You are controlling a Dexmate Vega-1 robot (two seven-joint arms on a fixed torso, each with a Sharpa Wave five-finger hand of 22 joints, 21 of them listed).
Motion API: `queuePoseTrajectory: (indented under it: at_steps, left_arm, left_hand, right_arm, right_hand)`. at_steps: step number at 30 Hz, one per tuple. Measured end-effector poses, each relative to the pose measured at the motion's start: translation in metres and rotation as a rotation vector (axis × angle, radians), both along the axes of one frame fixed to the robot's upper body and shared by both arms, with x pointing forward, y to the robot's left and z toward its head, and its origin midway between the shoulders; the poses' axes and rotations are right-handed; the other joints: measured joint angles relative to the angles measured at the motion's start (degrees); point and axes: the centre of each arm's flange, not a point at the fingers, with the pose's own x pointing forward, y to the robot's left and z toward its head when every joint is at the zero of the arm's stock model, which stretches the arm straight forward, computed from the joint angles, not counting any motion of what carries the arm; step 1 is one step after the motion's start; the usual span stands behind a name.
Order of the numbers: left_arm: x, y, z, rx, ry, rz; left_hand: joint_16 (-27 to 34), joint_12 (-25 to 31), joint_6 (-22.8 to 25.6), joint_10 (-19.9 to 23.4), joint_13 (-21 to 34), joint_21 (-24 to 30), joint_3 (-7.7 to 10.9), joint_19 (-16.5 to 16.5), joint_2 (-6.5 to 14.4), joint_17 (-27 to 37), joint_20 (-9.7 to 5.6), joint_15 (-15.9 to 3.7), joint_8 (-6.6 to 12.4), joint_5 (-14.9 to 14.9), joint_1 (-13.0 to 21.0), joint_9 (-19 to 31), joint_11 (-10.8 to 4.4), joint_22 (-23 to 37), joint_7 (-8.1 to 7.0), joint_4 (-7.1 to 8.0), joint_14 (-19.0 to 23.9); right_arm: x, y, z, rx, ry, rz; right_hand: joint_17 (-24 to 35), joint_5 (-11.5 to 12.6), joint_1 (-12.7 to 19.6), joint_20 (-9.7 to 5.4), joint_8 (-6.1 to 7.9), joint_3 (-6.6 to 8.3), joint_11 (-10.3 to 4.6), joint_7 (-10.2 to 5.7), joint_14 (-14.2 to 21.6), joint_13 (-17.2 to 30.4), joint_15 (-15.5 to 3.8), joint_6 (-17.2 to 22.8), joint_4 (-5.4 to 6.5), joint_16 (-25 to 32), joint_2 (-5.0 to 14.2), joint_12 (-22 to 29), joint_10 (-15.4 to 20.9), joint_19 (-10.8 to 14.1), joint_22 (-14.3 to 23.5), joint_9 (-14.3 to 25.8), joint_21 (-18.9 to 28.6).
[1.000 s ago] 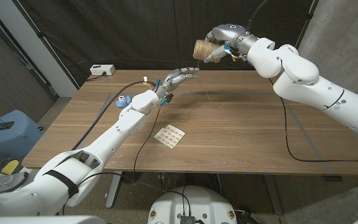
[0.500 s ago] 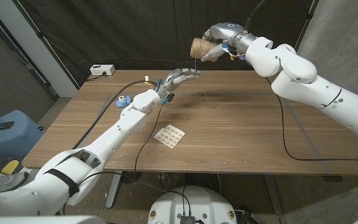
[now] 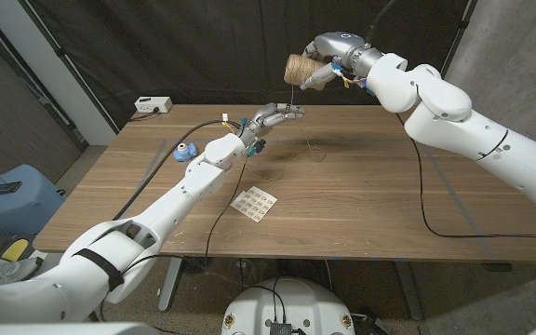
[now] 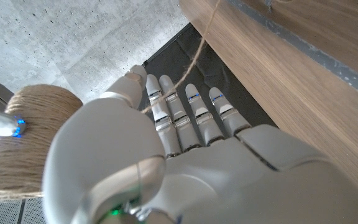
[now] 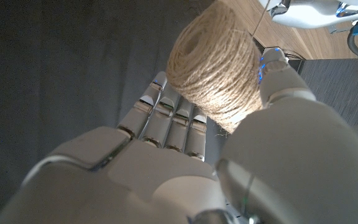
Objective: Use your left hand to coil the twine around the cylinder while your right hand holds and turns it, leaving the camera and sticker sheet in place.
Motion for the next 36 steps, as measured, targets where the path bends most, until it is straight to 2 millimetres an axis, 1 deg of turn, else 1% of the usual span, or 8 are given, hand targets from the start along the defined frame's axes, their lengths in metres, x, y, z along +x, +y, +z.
queuePoseTrajectory:
  at_steps: [6, 8, 14, 17, 22, 23, 25, 36]
  left_arm:
    - [-0.001, -0.010, 0.001, 0.014, -0.002, -0.014]
    - [-0.001, -0.012, 0.000, 0.017, -0.002, -0.017]
    - [-0.004, -0.021, -0.001, 0.033, 0.000, -0.028]
    - [-0.005, -0.024, -0.001, 0.040, 0.002, -0.031]
    - [-0.003, -0.023, -0.003, 0.046, 0.015, -0.025]
    - [-0.008, -0.030, 0.001, 0.055, 0.001, -0.039]
    - [-0.009, -0.031, 0.001, 0.058, 0.003, -0.038]
    - [-0.014, -0.040, 0.001, 0.084, 0.004, -0.052]
  left_hand:
    - [0.44, 0.00, 2.86, 3.10, 0.05, 0.32, -0.66, 1.16, 0.80, 0.00, -0.33, -1.02, 0.00, 0.00, 0.80, 0.00, -0.58, 0.19, -0.24, 0.18, 1.64]
    - [0.44, 0.00, 3.17, 3.28, 0.05, 0.32, -0.65, 1.26, 0.88, -0.04, -0.38, -0.88, 0.34, 0.44, 0.88, 0.00, -0.63, 0.18, -0.32, 0.17, 2.20]
    - [0.89, 0.00, 5.94, 5.95, 0.21, 0.53, -1.12, 1.95, 1.33, -0.16, -0.71, -1.42, 0.85, 0.45, 1.33, 0.01, -1.36, 0.18, -0.68, 0.17, 3.70]
    - [0.89, 0.18, 6.90, 6.85, 0.21, 0.53, -1.12, 2.26, 1.33, -0.16, -0.41, -1.74, 0.87, 0.44, 1.33, 0.01, -1.71, 0.18, -1.19, 0.16, 4.40]
    - [0.89, 0.17, 7.56, 7.57, 0.21, 0.53, -1.11, 2.26, 1.33, -0.43, -0.41, -1.73, 1.16, 0.44, 1.33, 0.01, -1.82, 0.18, -1.25, 0.16, 5.01]
    - [0.89, 0.17, 7.69, 7.67, 0.21, 0.53, -1.11, 2.39, 1.33, -0.43, -0.54, -1.76, 1.16, 0.44, 1.33, 0.01, -1.74, 0.18, -1.16, 0.16, 5.04]
    - [0.89, 0.17, 8.17, 8.23, 0.21, 0.53, -1.11, 2.56, 1.33, -0.43, -0.72, -1.81, 1.16, 0.84, 1.33, 0.00, -1.87, 0.18, -1.46, 0.16, 5.55]
    - [0.89, 0.17, 9.08, 9.30, 0.69, 0.73, -1.11, 3.00, 1.85, -0.42, -0.53, -2.16, 1.16, 0.88, 1.85, -0.12, -1.93, 0.18, -1.16, 0.16, 6.87]
  right_arm:
    - [0.002, 0.001, 0.002, 0.004, -0.002, 0.001]
    - [0.003, 0.001, 0.002, 0.005, -0.002, 0.001]
    - [0.005, 0.001, 0.002, 0.008, -0.004, -0.003]
    - [0.006, 0.001, 0.002, 0.012, -0.006, -0.009]
    - [0.007, 0.002, 0.001, 0.011, -0.003, -0.007]
    - [0.008, 0.000, 0.002, 0.017, -0.009, -0.016]
    - [0.009, 0.000, 0.002, 0.018, -0.008, -0.017]
    - [0.014, 0.002, 0.005, 0.024, -0.010, -0.027]
  right_hand:
    - [0.01, 0.00, 0.00, 0.00, 0.00, 0.00, -0.01, 0.10, 0.00, -0.16, 0.00, 0.10, 0.00, -0.01, 0.00, 0.00, 0.01, 0.00, 0.00, 0.00, 0.00]
    - [0.21, 0.00, 0.01, 0.20, 0.00, -0.24, -0.02, 0.14, 0.00, -0.21, 0.00, 0.17, -0.24, -0.01, -0.01, 0.00, 0.02, 0.20, 0.00, -0.01, 0.00]
    - [0.46, -0.04, 0.03, 0.20, -0.02, -0.40, 0.01, 0.18, 0.08, -0.32, -0.08, 0.64, -0.07, -0.01, -0.03, -0.01, 0.41, 0.20, 0.00, -0.04, 0.00]
    - [0.75, -0.05, 0.03, 0.20, -0.02, -0.40, 0.03, 0.17, 0.08, -0.30, -0.08, 0.65, -0.07, -0.01, -0.03, -0.02, 0.43, 0.20, 0.00, -0.05, 0.00]
    - [0.82, 0.07, 0.04, -0.12, -0.13, -0.41, 0.03, 0.11, 0.08, -0.27, -0.07, 0.71, -0.07, -0.01, -0.04, -0.03, 0.43, 0.52, 0.00, -0.04, 0.00]
    - [0.82, 0.07, 0.04, -0.11, -0.14, -0.40, 0.03, 0.11, 0.18, -0.26, 0.02, 0.71, -0.07, -0.01, -0.04, -0.04, 0.43, 0.52, 0.00, -0.04, 0.00]
    - [0.84, 0.08, 0.04, -0.12, -0.18, -0.51, 0.19, 0.11, 0.27, -0.25, -0.06, 0.71, -0.17, -0.02, -0.04, -0.05, 0.60, 0.52, 0.00, -0.07, 0.00]
    - [1.11, 0.07, 0.05, -0.11, -0.34, -0.86, 0.00, 0.21, 0.41, -0.28, -0.20, 1.23, -0.09, -0.03, -0.05, 0.22, 0.82, 0.52, 0.00, -0.32, 0.00]
